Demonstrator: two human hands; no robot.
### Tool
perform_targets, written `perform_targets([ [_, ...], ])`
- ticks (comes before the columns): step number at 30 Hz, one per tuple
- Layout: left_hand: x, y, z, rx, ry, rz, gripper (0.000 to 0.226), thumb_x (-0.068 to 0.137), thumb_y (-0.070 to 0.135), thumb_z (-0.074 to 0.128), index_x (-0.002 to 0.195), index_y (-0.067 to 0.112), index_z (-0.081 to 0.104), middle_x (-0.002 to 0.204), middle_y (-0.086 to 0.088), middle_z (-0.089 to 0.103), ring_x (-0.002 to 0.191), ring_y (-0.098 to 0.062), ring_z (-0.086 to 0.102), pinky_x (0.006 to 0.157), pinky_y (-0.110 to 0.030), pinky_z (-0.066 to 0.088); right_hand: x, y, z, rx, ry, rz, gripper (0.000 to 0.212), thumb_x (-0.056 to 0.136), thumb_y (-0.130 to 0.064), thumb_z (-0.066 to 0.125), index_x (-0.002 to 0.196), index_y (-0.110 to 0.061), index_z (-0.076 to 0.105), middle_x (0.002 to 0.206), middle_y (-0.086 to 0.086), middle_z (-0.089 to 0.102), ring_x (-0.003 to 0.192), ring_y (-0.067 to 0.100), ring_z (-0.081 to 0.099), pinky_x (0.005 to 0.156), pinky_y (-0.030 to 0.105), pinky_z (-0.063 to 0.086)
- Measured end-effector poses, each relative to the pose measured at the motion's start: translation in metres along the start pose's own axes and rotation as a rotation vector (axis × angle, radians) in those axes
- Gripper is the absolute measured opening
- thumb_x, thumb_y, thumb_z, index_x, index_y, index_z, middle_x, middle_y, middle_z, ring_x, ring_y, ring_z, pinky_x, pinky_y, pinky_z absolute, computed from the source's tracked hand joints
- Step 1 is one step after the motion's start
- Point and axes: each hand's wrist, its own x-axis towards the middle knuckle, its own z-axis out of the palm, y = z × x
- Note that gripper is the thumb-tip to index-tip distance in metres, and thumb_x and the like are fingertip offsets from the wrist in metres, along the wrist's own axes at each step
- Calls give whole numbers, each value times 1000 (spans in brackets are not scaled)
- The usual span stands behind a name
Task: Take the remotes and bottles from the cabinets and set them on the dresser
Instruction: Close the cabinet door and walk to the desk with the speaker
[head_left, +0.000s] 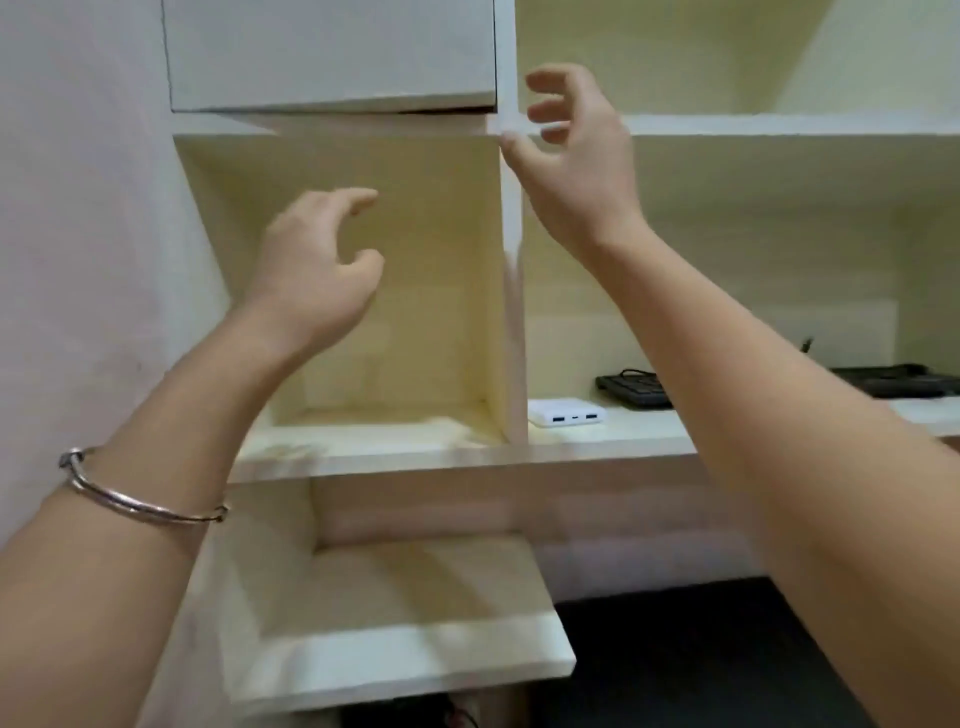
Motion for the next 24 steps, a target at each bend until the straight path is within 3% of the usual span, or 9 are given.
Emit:
perform_targets([
  [4,-92,-9,9,-301,-157,-195,31,87,6,49,110,21,62,104,9,62,97,-7,56,89,-18,41,-103,20,-39,-6,-135,147,25,86,-17,58,110,-13,61,89,-18,58,78,-4,56,77,10,46],
  [7,-184,-18,23,-476,-315,-288,32,88,6,51,96,35,62,95,21,63,84,12,59,75,2,42,-210,41,-76,-121,-309,325,20,86,-20,60,106,-20,64,81,-25,58,77,-11,57,74,4,44],
  [9,-254,-22,35,-551,-508,-382,34,88,10,53,90,43,62,95,26,64,83,19,58,69,2,42,-293,51,-104,-206,-386,511,19,86,-20,61,104,-23,64,80,-25,59,76,-12,58,74,0,44],
  [13,-409,-24,55,-619,-1010,-613,34,90,5,52,92,38,61,100,16,66,93,4,59,69,-12,45,-469,38,-166,-403,-405,1029,21,84,-17,63,105,-17,65,84,-6,65,78,5,60,72,5,45],
  [15,-480,-23,57,-585,-1235,-721,25,92,6,50,101,27,60,105,6,65,98,-4,59,70,-15,46,-546,13,-197,-489,-412,1278,26,85,-18,62,111,-14,64,90,-1,66,85,10,61,81,20,48],
  [17,-541,-22,56,-533,-1414,-803,22,93,7,48,108,19,59,108,1,62,106,-16,58,83,-22,43,-608,-21,-225,-566,-434,1499,30,86,-18,60,115,-11,61,93,0,63,90,17,62,82,26,46],
  [20,-610,-19,47,-421,-1680,-854,25,95,14,47,117,16,57,111,0,59,99,-14,53,86,-31,46,-671,-77,-258,-666,-441,1755,35,86,-19,58,119,-12,58,96,1,64,87,18,61,79,26,44],
  [24,-657,-14,34,-363,-1889,-830,25,92,7,50,115,5,59,114,-10,61,105,-22,57,84,-23,39,-717,-145,-280,-707,-397,2017,37,87,-22,57,123,-13,55,107,5,67,99,21,63,81,25,44],
])
